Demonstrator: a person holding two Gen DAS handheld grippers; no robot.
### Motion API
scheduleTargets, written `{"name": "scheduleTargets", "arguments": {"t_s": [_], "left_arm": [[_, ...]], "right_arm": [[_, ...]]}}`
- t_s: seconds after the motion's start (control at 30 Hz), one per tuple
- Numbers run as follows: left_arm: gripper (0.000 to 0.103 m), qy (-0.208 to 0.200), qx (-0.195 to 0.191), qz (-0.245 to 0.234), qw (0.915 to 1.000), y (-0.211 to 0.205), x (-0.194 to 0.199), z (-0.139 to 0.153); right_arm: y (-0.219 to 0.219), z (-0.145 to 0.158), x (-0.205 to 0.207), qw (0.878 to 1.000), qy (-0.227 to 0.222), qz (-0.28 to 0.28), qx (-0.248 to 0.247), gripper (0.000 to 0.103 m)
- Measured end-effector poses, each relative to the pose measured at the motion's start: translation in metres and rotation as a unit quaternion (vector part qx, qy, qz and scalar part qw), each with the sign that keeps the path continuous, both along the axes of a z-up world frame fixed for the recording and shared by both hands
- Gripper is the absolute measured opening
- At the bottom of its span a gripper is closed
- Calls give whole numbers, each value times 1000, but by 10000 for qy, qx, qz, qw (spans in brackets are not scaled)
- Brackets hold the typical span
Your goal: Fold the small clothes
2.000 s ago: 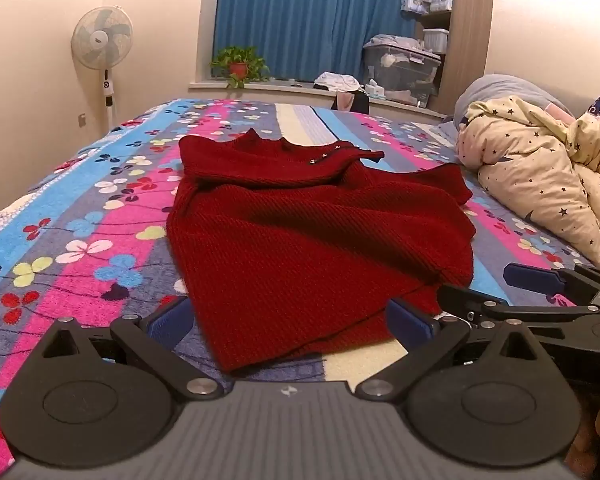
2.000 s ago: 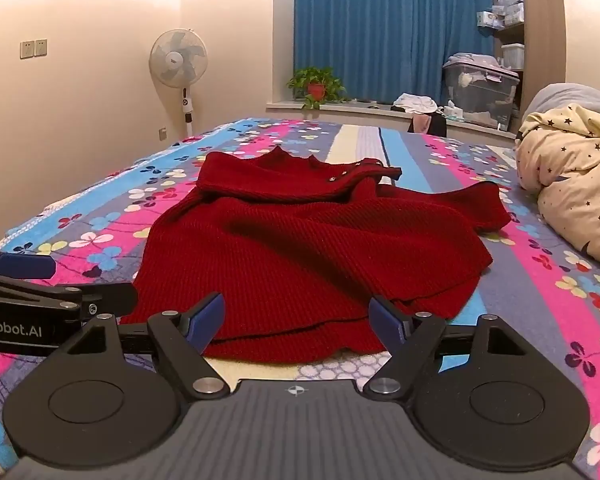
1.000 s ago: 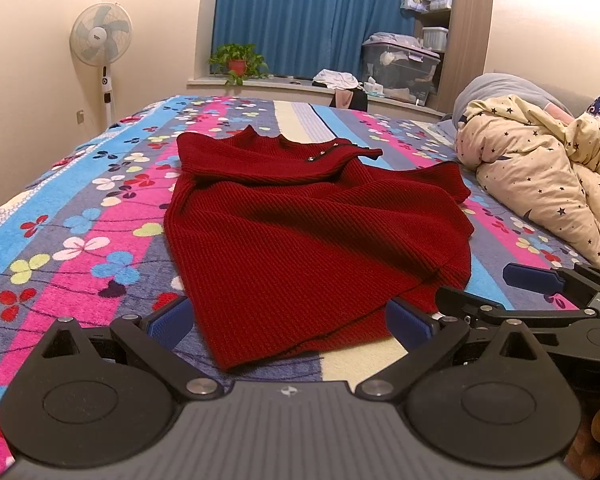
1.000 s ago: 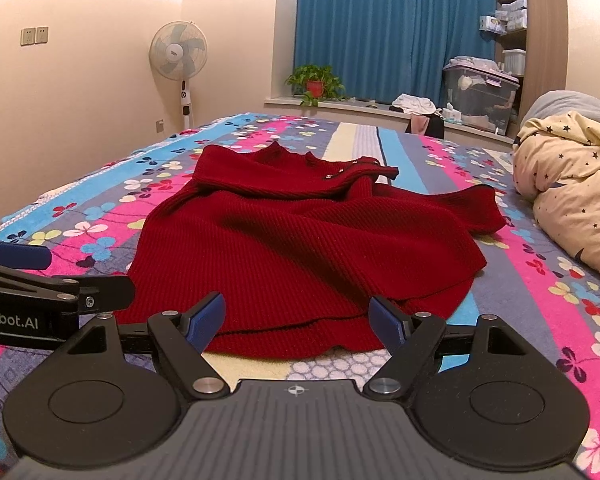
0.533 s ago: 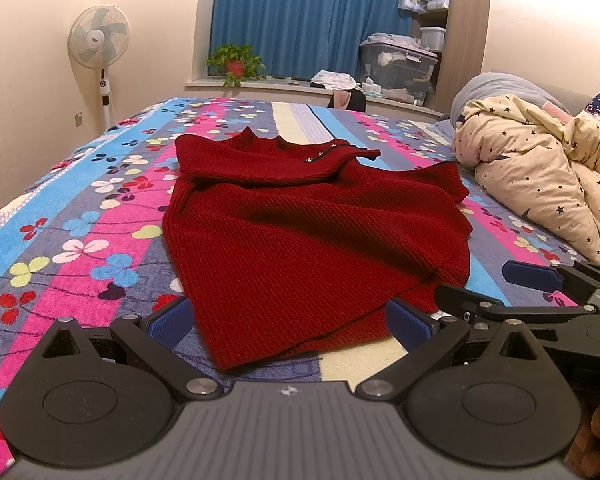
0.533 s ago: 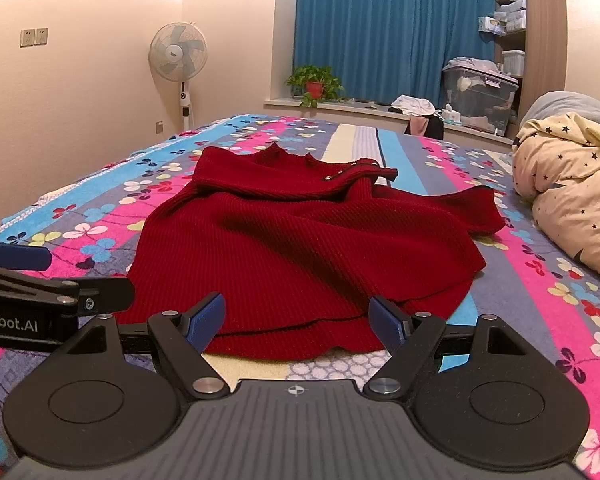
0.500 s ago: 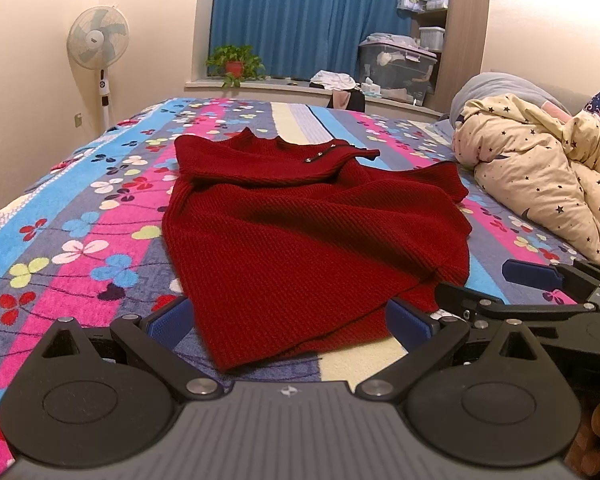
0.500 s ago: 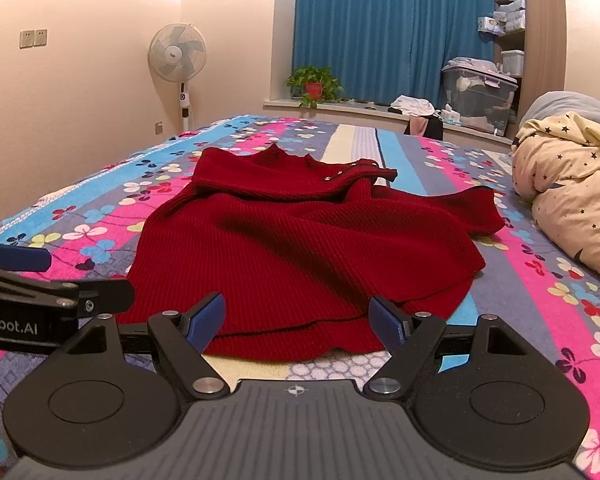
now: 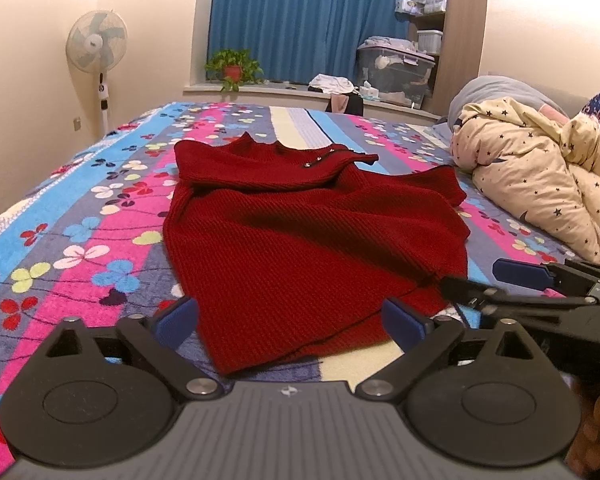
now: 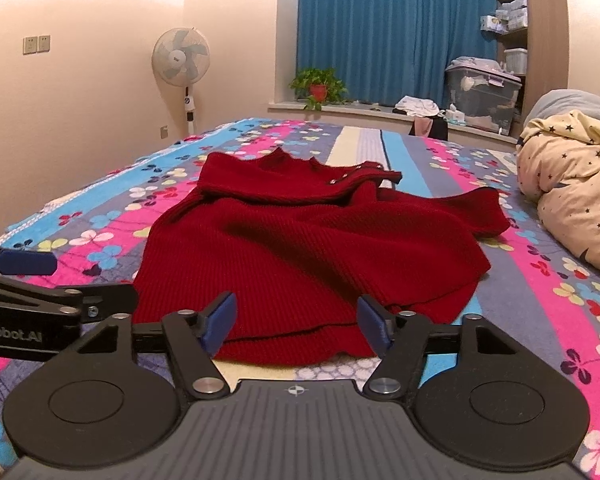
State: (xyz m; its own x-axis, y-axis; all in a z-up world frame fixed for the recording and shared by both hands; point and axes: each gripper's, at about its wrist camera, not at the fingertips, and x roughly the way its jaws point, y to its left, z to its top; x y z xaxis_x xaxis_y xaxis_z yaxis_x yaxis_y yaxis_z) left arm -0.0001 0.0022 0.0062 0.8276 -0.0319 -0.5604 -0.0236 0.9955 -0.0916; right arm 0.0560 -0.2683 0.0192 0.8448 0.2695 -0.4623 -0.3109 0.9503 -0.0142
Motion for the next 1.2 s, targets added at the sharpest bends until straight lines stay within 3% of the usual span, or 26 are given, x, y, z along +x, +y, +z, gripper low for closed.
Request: {"name": "scheduleTargets", "arguments": {"t_s": [0.07,0.13,0.23,0.3,0.37,0.43,0.5,0.53,0.6,0.67,0.73,0.8,0.9,1.03,1.2], "left_arm": [[81,133,-6,-148,9998,11,7,8],[62,65,120,-406,9991,24,17,21],[50,-175,584,-560,9966,46,34,36],[50,-197,743,-472,9959,71,51,36],[50,-171,498,-305,9981,94,64,22],[49,341,225,-82,9991,116,78,-3],[48,1039,-229,166,9942,133,95,-16],[48,1162,-612,260,9910,141,100,-19],[48,1277,-747,369,9883,148,110,-19],[48,1416,-733,320,9867,147,118,-21],[50,1617,-821,154,9833,143,128,-25],[51,1548,-726,0,9853,130,130,-32],[62,1805,-566,-137,9818,122,136,-46],[73,2070,-507,-139,9769,116,138,-62],[77,2280,-452,-108,9726,113,143,-76]], "right_arm": [[-11,5,4,9996,97,-140,231,53],[-26,10,11,9979,214,-338,506,32],[-50,15,27,9945,364,-611,768,29],[-66,20,43,9932,401,-813,730,29],[-82,22,62,9925,406,-996,577,30],[-99,17,83,9905,491,-1232,374,30],[-118,8,102,9865,568,-1489,383,30],[-128,4,112,9842,567,-1622,432,30],[-143,-9,132,9800,738,-1764,551,31],[-151,-25,152,9770,949,-1828,559,36],[-157,-39,171,9744,1068,-1877,625,48],[-165,-51,190,9722,1139,-1895,775,55],[-173,-68,217,9731,1132,-1745,993,69],[-178,-91,252,9731,1095,-1687,1123,74],[-179,-116,291,9735,1224,-1425,1307,75]]}}
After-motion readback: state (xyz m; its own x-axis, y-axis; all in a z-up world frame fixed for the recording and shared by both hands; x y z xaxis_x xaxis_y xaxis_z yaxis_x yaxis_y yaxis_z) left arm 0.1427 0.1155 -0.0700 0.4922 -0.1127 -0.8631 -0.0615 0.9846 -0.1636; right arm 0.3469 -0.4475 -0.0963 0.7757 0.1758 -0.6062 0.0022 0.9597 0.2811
